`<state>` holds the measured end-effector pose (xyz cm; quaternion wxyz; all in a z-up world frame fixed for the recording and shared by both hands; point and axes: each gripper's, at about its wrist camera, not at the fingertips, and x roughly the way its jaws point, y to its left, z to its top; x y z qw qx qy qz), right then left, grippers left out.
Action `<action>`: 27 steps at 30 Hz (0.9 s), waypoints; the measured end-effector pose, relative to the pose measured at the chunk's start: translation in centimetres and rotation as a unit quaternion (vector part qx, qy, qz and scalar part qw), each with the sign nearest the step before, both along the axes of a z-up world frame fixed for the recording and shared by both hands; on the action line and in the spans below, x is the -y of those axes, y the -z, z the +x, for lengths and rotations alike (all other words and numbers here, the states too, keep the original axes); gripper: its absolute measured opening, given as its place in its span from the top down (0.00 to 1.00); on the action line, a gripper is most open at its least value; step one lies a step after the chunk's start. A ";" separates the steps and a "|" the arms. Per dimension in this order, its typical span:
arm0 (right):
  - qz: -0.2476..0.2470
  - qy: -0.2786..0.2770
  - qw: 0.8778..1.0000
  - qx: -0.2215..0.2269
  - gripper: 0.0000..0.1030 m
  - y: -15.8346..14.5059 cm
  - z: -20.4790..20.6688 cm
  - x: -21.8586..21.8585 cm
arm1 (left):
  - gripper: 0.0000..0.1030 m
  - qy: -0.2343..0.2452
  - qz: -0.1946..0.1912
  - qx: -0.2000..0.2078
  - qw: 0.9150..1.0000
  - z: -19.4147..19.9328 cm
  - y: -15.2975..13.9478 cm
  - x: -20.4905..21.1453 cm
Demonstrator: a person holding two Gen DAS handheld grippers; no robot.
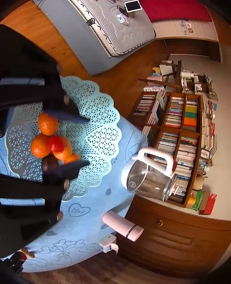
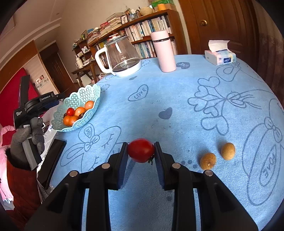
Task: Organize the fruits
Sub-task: 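Drop the cherry tomato into the green basket with the left tool while the right tool holds its tomato, then lower the cherry tomato into the green basket and open the right tool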
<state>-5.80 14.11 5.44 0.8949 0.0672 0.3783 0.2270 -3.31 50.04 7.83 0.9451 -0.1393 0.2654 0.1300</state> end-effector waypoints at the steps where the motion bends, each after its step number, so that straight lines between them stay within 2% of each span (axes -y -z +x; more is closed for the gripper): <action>1: -0.001 -0.002 1.000 0.001 0.71 -0.1 0.1 -0.2 | 0.34 -0.007 0.000 0.004 1.000 -0.2 -0.2 -0.2; 7: -0.009 -0.029 0.999 0.018 0.71 -1.6 1.0 -3.1 | 0.18 -0.011 -0.008 0.028 1.000 -1.4 -1.4 -0.6; 12: -0.002 -0.067 0.997 0.023 0.71 -3.2 2.9 -7.0 | 0.09 -0.016 0.001 0.052 0.999 -2.5 -2.7 -0.6; 21: 0.008 -0.125 0.992 0.008 0.71 -4.5 6.8 -15.0 | 0.07 -0.032 0.004 0.086 0.996 -4.6 -4.6 -1.2; 27: -0.009 -0.137 0.990 -0.021 0.71 -3.3 9.2 -18.7 | 0.07 -0.033 -0.002 0.092 0.995 -5.0 -4.9 -1.7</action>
